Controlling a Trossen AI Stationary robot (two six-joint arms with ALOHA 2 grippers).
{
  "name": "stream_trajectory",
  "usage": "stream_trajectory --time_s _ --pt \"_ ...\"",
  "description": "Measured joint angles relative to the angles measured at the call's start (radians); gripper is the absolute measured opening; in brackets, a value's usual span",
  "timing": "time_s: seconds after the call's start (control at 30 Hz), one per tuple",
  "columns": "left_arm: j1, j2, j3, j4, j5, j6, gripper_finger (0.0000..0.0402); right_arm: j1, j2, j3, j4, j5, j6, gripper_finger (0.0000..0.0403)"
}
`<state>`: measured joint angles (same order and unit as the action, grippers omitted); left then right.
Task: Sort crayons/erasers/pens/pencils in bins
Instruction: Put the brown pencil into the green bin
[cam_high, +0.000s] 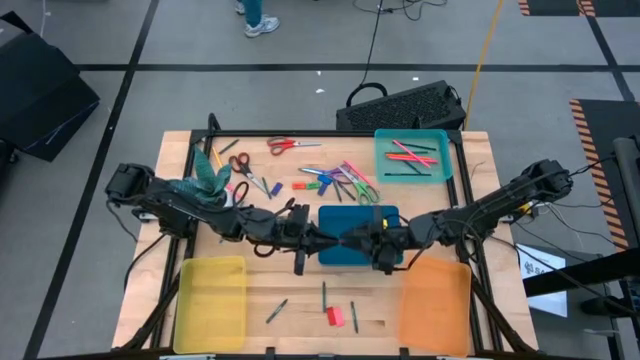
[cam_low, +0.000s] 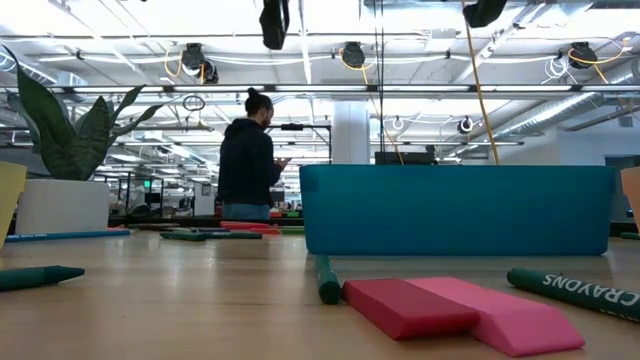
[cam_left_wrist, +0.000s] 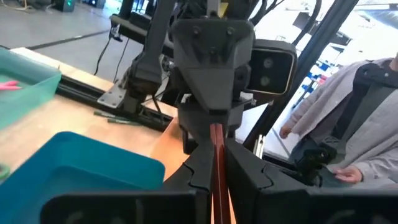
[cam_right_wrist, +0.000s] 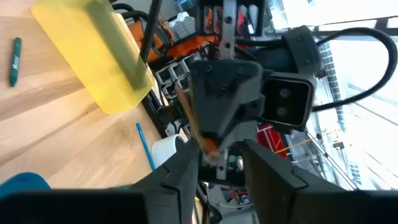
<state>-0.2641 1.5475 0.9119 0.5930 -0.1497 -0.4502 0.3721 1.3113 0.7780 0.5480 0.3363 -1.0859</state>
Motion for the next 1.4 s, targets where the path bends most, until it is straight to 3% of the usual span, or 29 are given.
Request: stream_trajectory --time_s 0.33,1.4 --pt "0.000 0.038 0.000 0.106 0.026 0.022 0.0034 0.000 0.000 0.000 -0.073 -0.001 0.045 0.0116" --pt "0.001 0.037 -0.001 0.053 0.035 0.022 0.0035 0.000 0.000 -0.001 -0.028 -0.099 0.079 0.0111"
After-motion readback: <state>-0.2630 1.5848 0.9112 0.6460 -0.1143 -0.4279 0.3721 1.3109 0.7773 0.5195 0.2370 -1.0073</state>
